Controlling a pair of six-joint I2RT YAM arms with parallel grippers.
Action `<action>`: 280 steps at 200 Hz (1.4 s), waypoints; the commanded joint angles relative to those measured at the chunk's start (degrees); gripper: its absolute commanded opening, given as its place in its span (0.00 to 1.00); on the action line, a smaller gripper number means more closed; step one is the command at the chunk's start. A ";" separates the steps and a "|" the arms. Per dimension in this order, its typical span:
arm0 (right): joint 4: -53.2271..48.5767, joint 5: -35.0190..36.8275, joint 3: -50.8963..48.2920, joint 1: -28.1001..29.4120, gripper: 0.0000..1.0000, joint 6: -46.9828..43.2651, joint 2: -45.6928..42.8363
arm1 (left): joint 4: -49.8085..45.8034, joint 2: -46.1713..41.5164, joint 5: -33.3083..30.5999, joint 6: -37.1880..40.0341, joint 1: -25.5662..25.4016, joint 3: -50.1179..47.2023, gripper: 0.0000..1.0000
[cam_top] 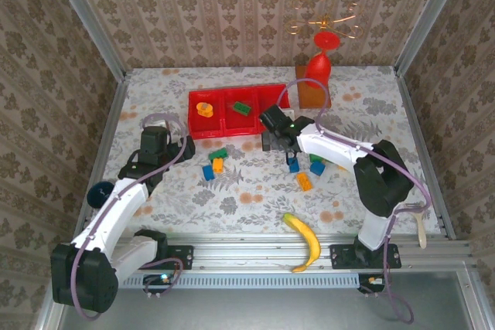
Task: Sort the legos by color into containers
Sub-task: Pick up the lego from the center of the table.
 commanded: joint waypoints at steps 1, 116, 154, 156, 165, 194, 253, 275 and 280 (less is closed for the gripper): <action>1.19 -0.30 -0.14 -0.86 1.00 1.35 2.00 | 0.69 0.50 0.78 -0.38 0.66 0.74 1.00; 8.06 -2.99 0.03 -4.13 1.00 -1.96 5.71 | 1.05 1.84 1.18 -1.25 0.75 1.00 1.00; 9.57 -3.99 0.92 -5.23 0.97 -3.38 7.43 | 1.11 1.87 1.12 -1.54 0.85 0.83 1.00; 9.60 -4.07 1.02 -5.32 0.97 -3.43 7.58 | 1.06 1.84 1.11 -1.50 0.84 0.83 1.00; 9.45 -4.33 1.58 -5.61 0.94 -3.71 8.41 | 0.96 1.83 1.08 -1.54 0.83 0.83 1.00; 9.51 -4.91 2.54 -6.27 0.87 -3.75 10.24 | 0.67 1.68 0.94 -1.48 0.88 0.74 1.00; 11.32 -6.27 1.94 -7.22 0.75 -3.85 12.31 | 0.24 1.30 0.54 -1.17 0.92 0.56 1.00; 11.94 -6.88 1.79 -7.40 0.70 -4.09 12.58 | 0.18 1.30 0.54 -1.19 0.91 0.48 1.00; 11.92 -6.91 1.79 -7.40 0.69 -4.10 12.70 | 0.21 1.30 0.55 -1.11 0.92 0.43 1.00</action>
